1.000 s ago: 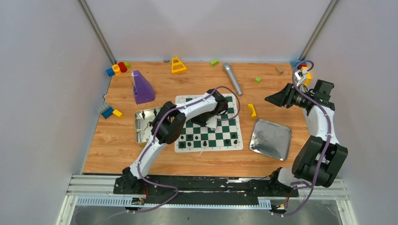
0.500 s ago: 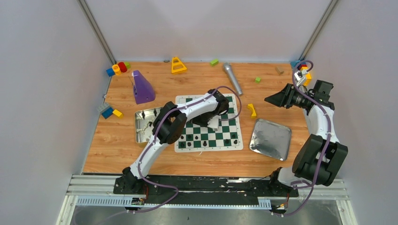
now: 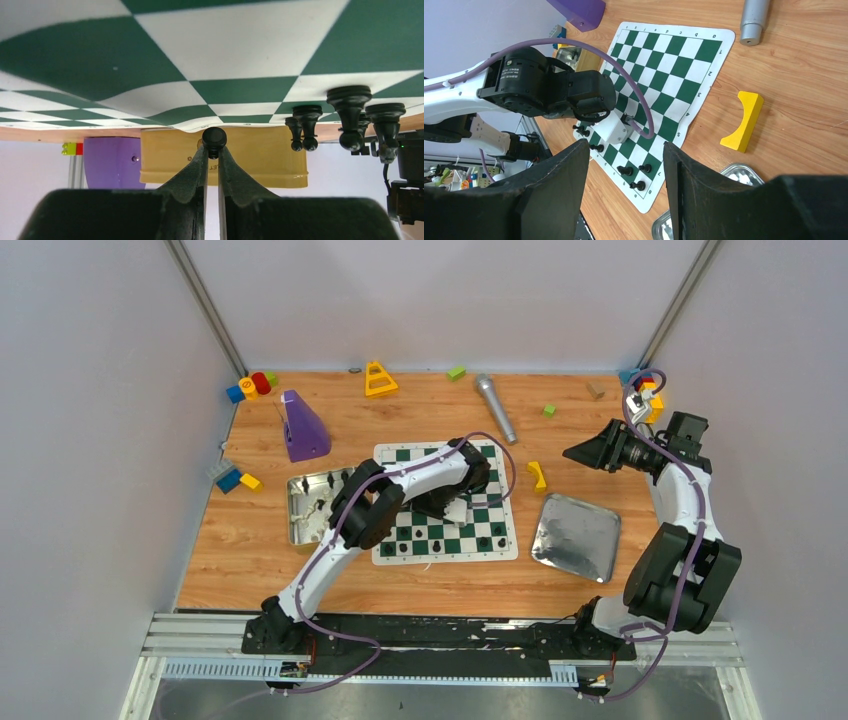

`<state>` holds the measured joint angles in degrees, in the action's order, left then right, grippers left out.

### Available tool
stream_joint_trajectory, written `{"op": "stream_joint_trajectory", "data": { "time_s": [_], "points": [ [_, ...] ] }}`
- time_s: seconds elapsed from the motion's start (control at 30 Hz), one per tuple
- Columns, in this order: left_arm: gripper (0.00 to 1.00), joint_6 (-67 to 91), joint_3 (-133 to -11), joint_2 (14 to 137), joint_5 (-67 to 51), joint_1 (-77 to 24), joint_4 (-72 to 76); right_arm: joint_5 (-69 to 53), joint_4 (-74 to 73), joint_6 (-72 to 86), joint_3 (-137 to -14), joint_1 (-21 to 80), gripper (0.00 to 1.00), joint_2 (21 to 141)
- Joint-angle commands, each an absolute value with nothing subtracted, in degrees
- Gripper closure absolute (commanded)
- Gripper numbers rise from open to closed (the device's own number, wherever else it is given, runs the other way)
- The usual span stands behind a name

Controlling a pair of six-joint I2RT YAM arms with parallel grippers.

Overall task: Set up the chess pieces on the board
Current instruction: Place the chess piece on the chessboard.

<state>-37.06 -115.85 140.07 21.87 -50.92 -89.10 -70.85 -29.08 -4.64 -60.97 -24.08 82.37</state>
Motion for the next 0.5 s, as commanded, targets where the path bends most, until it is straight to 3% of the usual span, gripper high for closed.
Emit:
{"op": "stream_joint_trajectory", "data": {
  "time_s": [0.0,0.47],
  "points": [
    [0.83,-36.25,-116.24,141.22,21.12,-51.06,-95.04,-73.04,-28.48,-6.06,-61.17,-24.5,0.43,82.18],
    [0.63,-36.25,-117.86,140.52,21.81,-51.06,-95.07,-73.23,-28.65,-6.15,-61.09,-24.59,0.43,82.49]
  ]
}}
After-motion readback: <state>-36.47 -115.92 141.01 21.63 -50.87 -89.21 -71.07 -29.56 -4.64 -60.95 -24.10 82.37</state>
